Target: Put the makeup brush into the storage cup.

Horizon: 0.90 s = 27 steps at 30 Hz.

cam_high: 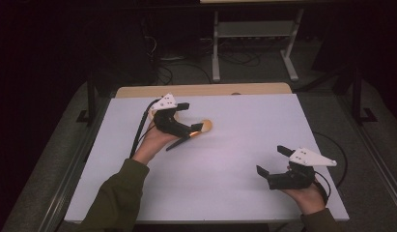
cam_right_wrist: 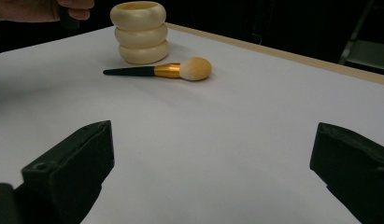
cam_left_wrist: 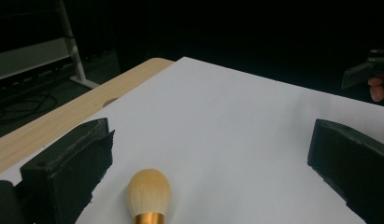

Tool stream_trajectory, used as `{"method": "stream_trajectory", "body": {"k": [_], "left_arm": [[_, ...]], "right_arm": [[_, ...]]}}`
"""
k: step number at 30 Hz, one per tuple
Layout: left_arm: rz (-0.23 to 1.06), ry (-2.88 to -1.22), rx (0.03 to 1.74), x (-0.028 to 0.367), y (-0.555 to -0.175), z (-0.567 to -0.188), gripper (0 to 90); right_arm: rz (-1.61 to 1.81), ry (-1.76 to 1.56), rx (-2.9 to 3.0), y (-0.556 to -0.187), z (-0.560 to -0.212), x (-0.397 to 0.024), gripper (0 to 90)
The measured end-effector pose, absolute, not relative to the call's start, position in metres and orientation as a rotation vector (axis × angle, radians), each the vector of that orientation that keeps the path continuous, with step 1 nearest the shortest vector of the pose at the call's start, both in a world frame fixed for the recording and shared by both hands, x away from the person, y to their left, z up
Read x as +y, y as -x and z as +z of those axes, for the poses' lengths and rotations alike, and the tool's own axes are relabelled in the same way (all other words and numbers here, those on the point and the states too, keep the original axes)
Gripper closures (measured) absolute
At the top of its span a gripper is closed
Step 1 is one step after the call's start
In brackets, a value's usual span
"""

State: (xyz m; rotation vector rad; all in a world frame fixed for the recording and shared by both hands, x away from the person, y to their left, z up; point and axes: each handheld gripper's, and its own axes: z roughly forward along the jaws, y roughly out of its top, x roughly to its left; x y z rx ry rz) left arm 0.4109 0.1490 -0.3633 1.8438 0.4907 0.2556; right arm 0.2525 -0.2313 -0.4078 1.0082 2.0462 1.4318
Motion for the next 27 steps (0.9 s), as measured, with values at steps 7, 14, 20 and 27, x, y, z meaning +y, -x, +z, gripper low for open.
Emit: {"method": "stream_trajectory", "body": {"k": [7, 14, 20, 27], "left_arm": [[0.256, -1.867, 0.491, 0.142, -0.419, -0.364, 0.0], [0.261, -1.915, 0.481, 0.135, -0.424, -0.361, 3.8], [0.258, -1.962, 0.511, 0.126, -0.430, -0.362, 5.0], [0.273, -2.037, 0.531, 0.121, -0.438, -0.362, 6.9]], "right_arm": [[1.434, -1.009, 2.046, -0.252, -0.408, -0.232, 0.0], [1.435, -1.009, 2.046, -0.252, -0.408, -0.232, 0.0], [1.437, -1.009, 2.046, -0.252, -0.407, -0.232, 0.0], [1.438, -1.008, 2.046, -0.252, -0.407, -0.232, 0.0]]}}
